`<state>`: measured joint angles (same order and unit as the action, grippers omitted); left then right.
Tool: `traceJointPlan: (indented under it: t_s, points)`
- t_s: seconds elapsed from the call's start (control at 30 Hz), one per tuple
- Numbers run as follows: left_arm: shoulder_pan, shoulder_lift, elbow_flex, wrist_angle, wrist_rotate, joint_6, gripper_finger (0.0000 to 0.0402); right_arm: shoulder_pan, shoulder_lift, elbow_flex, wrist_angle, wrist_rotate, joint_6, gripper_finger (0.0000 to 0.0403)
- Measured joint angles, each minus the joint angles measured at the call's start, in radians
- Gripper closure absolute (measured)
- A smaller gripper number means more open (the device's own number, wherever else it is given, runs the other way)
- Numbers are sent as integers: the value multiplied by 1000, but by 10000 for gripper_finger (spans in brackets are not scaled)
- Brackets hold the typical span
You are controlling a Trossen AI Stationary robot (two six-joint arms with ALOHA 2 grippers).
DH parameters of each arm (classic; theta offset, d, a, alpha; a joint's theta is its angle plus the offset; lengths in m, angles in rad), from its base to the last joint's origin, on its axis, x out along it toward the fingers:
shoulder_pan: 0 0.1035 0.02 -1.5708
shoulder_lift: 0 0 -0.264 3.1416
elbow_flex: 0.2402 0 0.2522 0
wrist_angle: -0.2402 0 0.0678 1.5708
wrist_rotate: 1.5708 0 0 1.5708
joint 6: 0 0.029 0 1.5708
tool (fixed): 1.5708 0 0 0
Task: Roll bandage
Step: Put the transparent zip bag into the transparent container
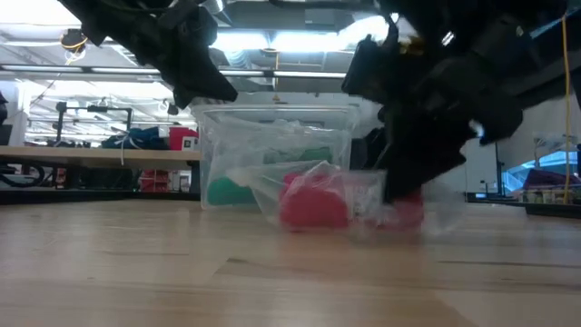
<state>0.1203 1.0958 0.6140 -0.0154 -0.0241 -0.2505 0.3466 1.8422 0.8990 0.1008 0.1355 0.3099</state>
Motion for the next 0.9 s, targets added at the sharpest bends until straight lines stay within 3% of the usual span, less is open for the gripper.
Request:
traceJointPlan:
  t_s: [0.17, 0.3, 0.47, 0.63, 0.77, 0.9]
  points:
    - [-4, -41, 3, -13, 27, -48, 389, 0, -99, 1, 14, 6, 0, 251]
    - [-5, -127, 14, -58, 28, -26, 389, 0, -181, 1, 15, 32, -12, 262]
    - [-4, -262, 22, -64, 28, 14, 389, -12, -279, 53, -12, 235, -134, 255]
    - [-3, -358, 22, -56, 28, 23, 389, -104, -303, 210, -118, 421, -342, 254]
    - [-4, -389, 22, -59, 25, 23, 389, -250, -285, 311, -213, 386, -481, 254]
    - [-4, -390, 22, -83, 24, 23, 389, -415, -268, 328, -257, 266, -535, 254]
